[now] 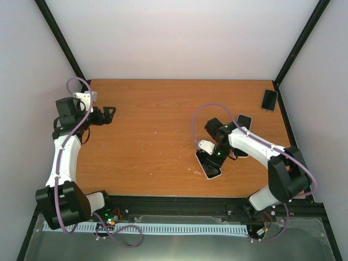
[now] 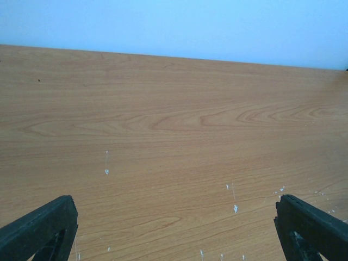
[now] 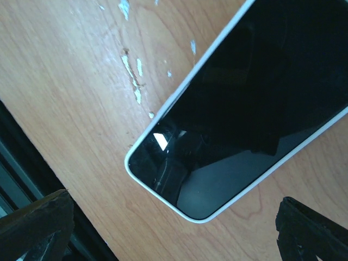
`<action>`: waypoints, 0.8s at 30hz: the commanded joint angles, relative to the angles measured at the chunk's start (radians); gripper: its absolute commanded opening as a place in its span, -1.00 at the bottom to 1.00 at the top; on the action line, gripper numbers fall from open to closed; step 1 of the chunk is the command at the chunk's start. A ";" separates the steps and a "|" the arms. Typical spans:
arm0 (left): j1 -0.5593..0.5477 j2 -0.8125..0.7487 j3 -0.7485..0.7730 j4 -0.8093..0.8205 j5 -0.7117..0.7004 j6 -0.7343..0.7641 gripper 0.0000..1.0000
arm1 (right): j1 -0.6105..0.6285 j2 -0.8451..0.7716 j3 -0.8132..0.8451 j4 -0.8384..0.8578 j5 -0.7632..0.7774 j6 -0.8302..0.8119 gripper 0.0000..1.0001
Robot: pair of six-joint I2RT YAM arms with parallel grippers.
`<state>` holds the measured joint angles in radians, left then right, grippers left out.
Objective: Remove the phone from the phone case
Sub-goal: Pick up the phone at the center of the board.
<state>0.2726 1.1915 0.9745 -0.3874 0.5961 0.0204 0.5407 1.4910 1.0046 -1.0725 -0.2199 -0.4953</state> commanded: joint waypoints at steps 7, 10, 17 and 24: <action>-0.006 -0.033 0.000 0.044 0.031 -0.005 0.99 | 0.015 0.118 -0.023 0.025 0.085 0.023 1.00; -0.006 -0.033 -0.001 0.049 0.037 -0.010 0.99 | 0.017 0.139 -0.008 0.019 0.058 0.014 1.00; -0.006 -0.034 -0.006 0.050 0.037 -0.013 1.00 | 0.035 0.199 0.041 0.034 0.046 0.023 1.00; -0.006 -0.041 -0.002 0.047 0.044 -0.013 1.00 | 0.073 0.249 0.075 0.071 0.072 0.041 1.00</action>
<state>0.2726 1.1763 0.9638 -0.3645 0.6186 0.0158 0.5762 1.7161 1.0458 -1.0573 -0.1356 -0.4629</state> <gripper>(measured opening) 0.997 0.995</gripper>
